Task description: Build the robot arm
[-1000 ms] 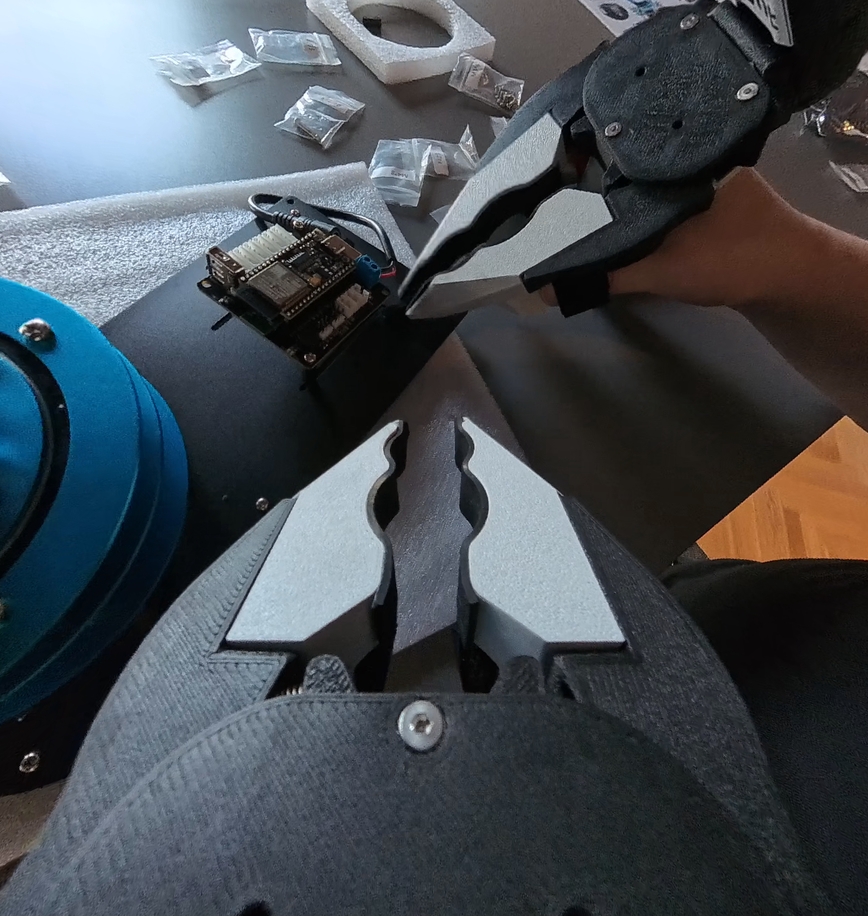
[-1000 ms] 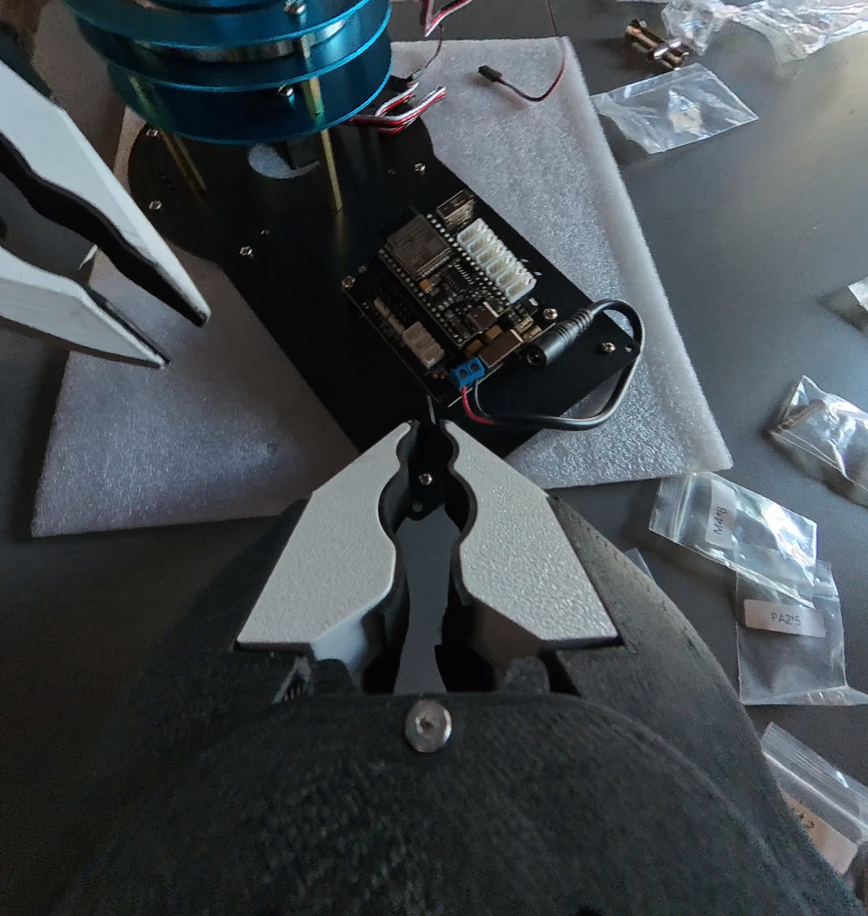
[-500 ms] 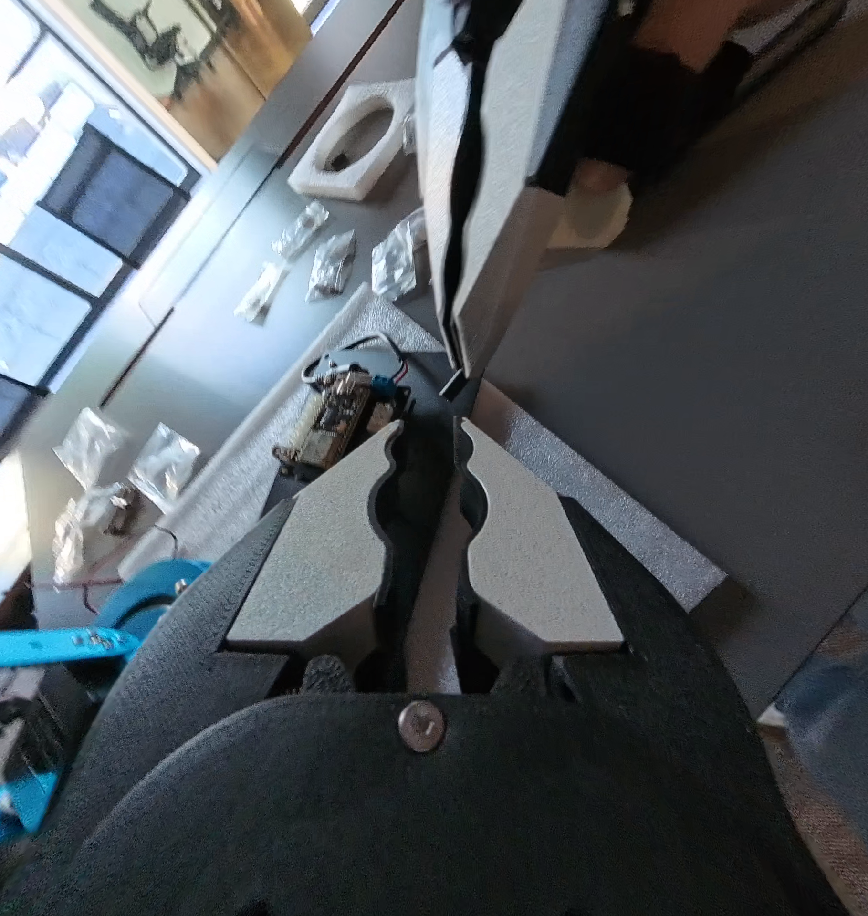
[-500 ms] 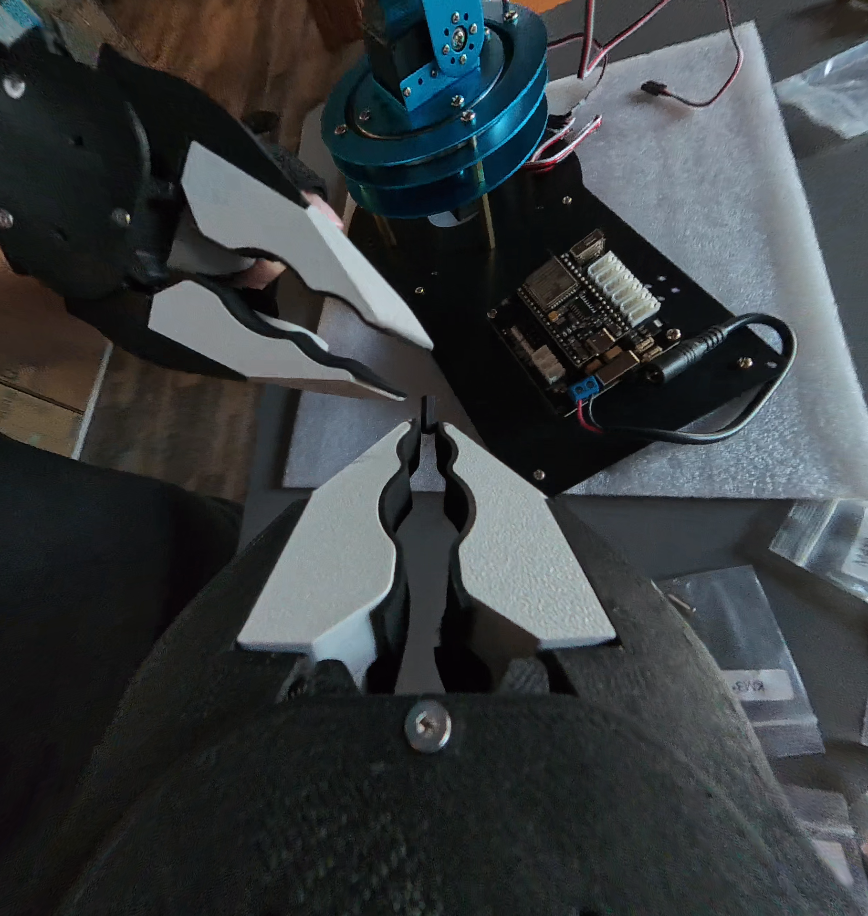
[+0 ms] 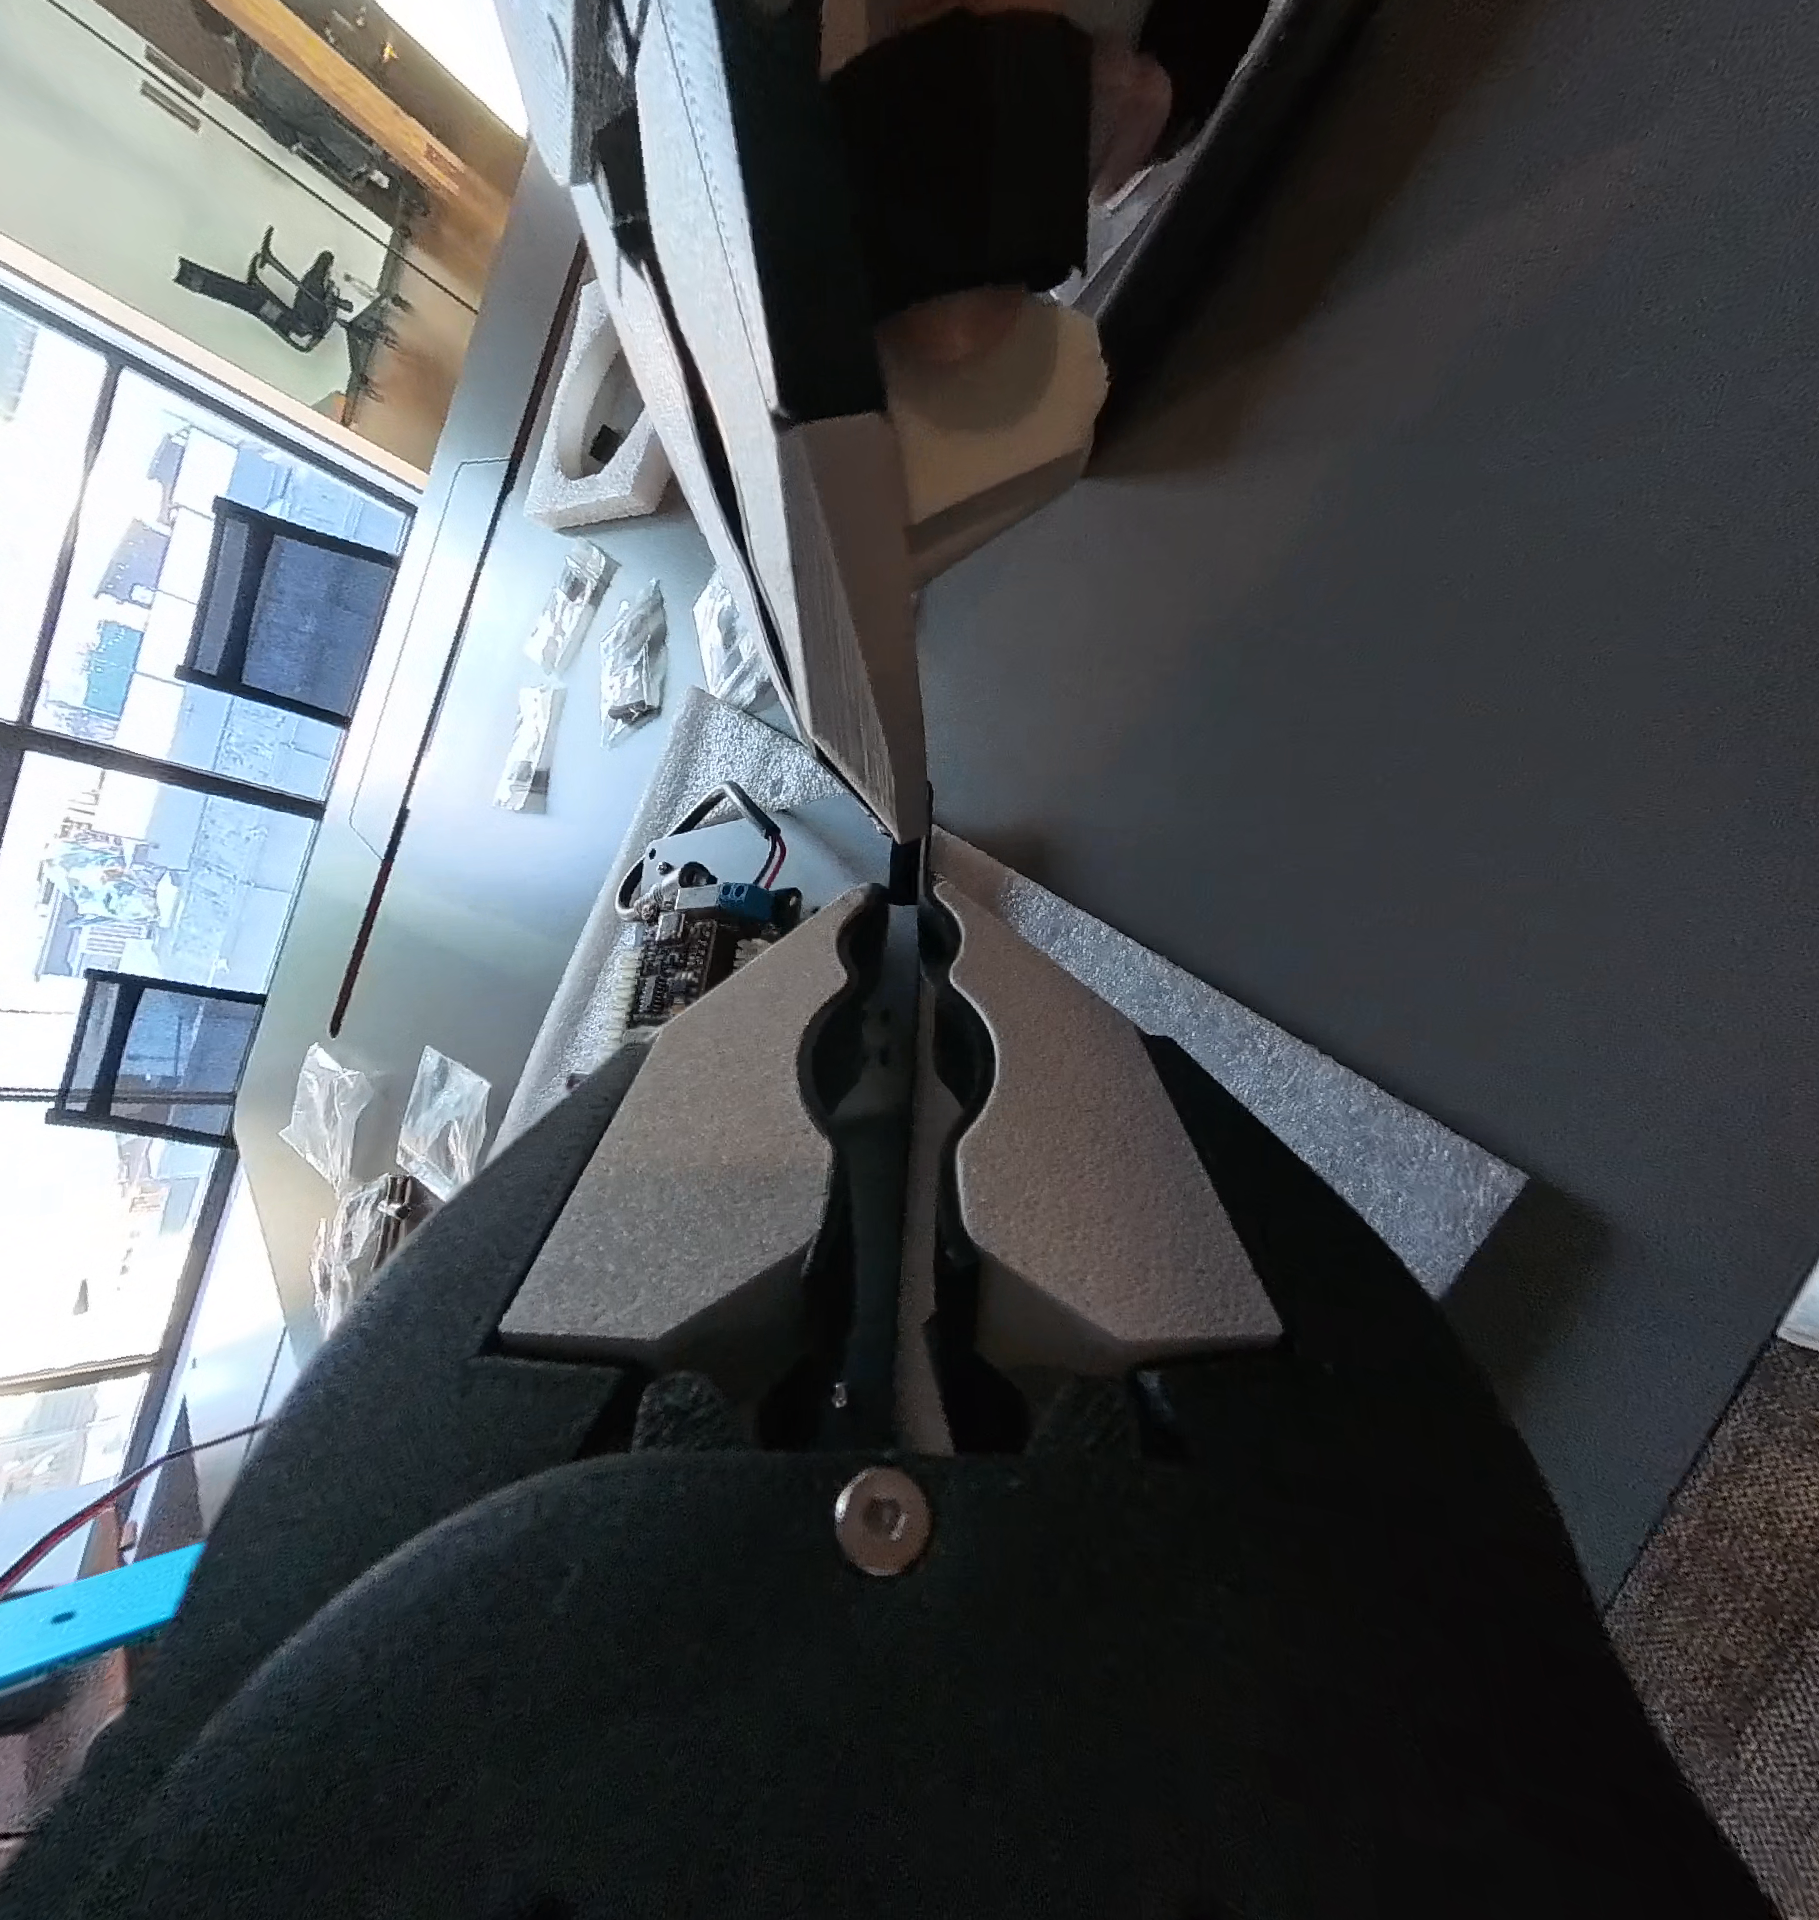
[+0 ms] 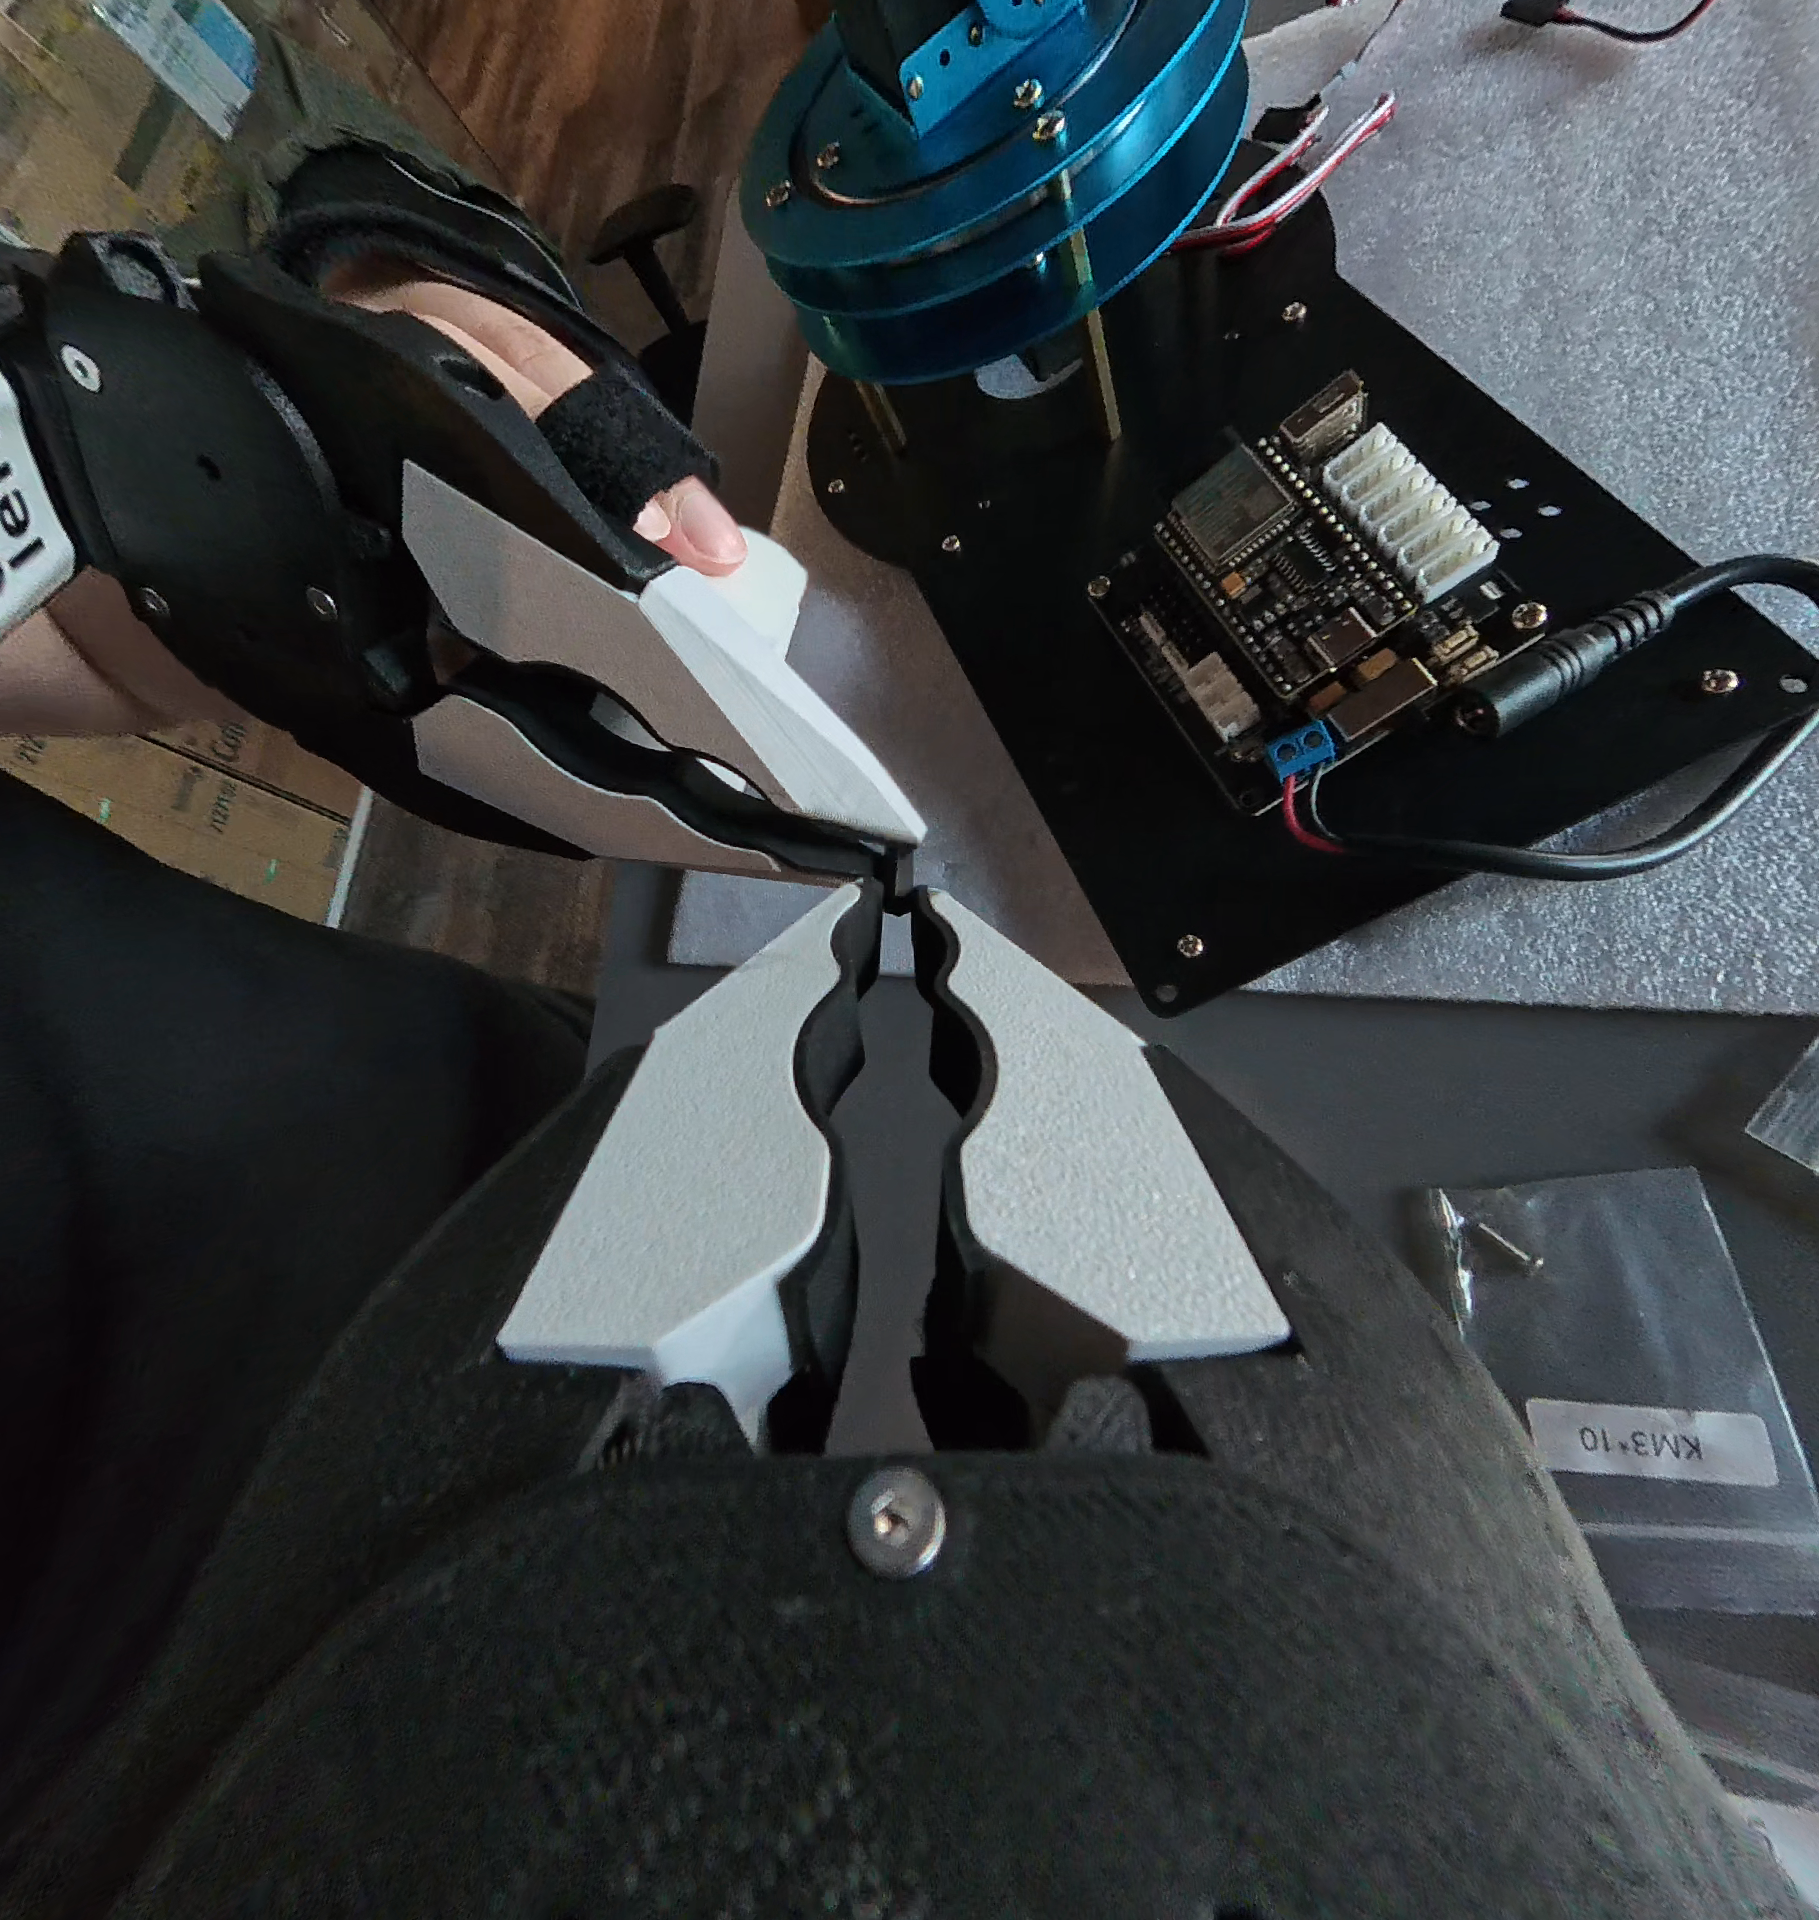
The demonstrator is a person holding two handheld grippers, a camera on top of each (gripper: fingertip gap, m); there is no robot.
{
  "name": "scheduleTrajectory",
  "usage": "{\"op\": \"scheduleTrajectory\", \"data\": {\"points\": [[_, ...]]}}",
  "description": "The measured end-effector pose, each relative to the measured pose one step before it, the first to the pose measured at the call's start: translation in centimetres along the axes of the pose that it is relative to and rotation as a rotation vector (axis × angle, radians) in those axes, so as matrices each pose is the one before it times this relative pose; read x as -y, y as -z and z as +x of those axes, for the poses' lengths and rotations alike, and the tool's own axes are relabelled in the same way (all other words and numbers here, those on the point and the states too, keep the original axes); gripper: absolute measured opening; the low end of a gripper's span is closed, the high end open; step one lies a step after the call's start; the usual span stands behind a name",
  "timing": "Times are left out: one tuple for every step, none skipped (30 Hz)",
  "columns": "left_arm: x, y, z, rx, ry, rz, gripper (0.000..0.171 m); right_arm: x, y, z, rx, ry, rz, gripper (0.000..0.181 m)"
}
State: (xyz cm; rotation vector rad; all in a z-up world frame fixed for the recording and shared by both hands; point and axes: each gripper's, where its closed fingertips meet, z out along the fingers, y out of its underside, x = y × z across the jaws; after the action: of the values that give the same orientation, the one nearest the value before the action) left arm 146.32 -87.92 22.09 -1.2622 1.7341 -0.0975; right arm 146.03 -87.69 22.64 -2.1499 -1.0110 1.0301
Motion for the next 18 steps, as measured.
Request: {"op": "scheduleTrajectory", "data": {"points": [[-0.028, 0.096, -0.009, 0.0038, 0.0017, 0.00416, 0.003, 0.155, -0.012, -0.034, 0.0105, -0.0062, 0.0130, 0.004], [-0.022, 0.092, -0.021, 0.0017, 0.0089, 0.00400, 0.003, 0.079, -0.031, -0.052, 0.0125, -0.0076, 0.0102, 0.004], [-0.060, 0.056, 0.016, -0.0069, 0.0243, 0.00312, 0.003, 0.079, -0.058, -0.030, 0.0116, -0.0065, 0.0106, 0.004], [-0.042, 0.018, -0.026, -0.0103, 0.0403, 0.00602, 0.003, 0.235, -0.079, -0.007, 0.0093, -0.0022, 0.0208, 0.004], [0.064, 0.035, -0.097, -0.0091, 0.0532, 0.01585, 0.003, 0.535, -0.027, 0.009, 0.0046, 0.0031, 0.0422, 0.006], [0.140, 0.031, -0.247, -0.0020, 0.0639, 0.02187, 0.003, 0.713, 0.040, -0.085, 0.0064, 0.0043, 0.0548, 0.016], [0.087, 0.025, -0.334, 0.0024, 0.0662, 0.01895, 0.003, 0.698, 0.102, -0.081, 0.0037, 0.0046, 0.0537, 0.022], [0.049, 0.021, -0.341, 0.0036, 0.0617, 0.01722, 0.003, 0.656, 0.202, 0.058, -0.0097, 0.0118, 0.0509, 0.025], [0.033, 0.033, -0.344, 0.0057, 0.0578, 0.01626, 0.003, 0.703, 0.305, 0.090, -0.0202, 0.0301, 0.0546, 0.027], [0.056, 0.051, -0.340, 0.0054, 0.0566, 0.01469, 0.003, 0.861, 0.459, 0.039, -0.0283, 0.0549, 0.0657, 0.028], [0.198, 0.106, -0.177, -0.0024, 0.0548, 0.02092, 0.003, 0.870, 0.533, -0.016, -0.0326, 0.0686, 0.0709, 0.026], [0.388, 0.175, -0.048, -0.0085, 0.0532, 0.03074, 0.003, 0.620, 0.475, -0.014, -0.0311, 0.0601, 0.0533, 0.024], [0.497, 0.187, 0.124, -0.0166, 0.0494, 0.03609, 0.003, 0.161, 0.295, -0.026, -0.0200, 0.0343, 0.0203, 0.022], [0.491, 0.192, 0.154, -0.0168, 0.0419, 0.03410, 0.003, -0.114, 0.099, -0.294, 0.0102, 0.0062, 0.0021, 0.022], [0.450, 0.162, 0.036, -0.0067, 0.0333, 0.03018, 0.003, -0.297, -0.067, -0.773, 0.0501, -0.0109, -0.0084, 0.021], [0.412, 0.137, 0.038, -0.0073, 0.0266, 0.02785, 0.003, -0.427, -0.148, -0.539, 0.0405, -0.0227, -0.0174, 0.019], [0.366, 0.101, 0.178, -0.0161, 0.0219, 0.02398, 0.003, -0.348, -0.144, 0.040, 0.0040, -0.0184, -0.0117, 0.018], [0.314, 0.054, 0.184, -0.0153, 0.0169, 0.02008, 0.003, -0.109, -0.108, 0.077, -0.0011, -0.0068, 0.0043, 0.016]]}}
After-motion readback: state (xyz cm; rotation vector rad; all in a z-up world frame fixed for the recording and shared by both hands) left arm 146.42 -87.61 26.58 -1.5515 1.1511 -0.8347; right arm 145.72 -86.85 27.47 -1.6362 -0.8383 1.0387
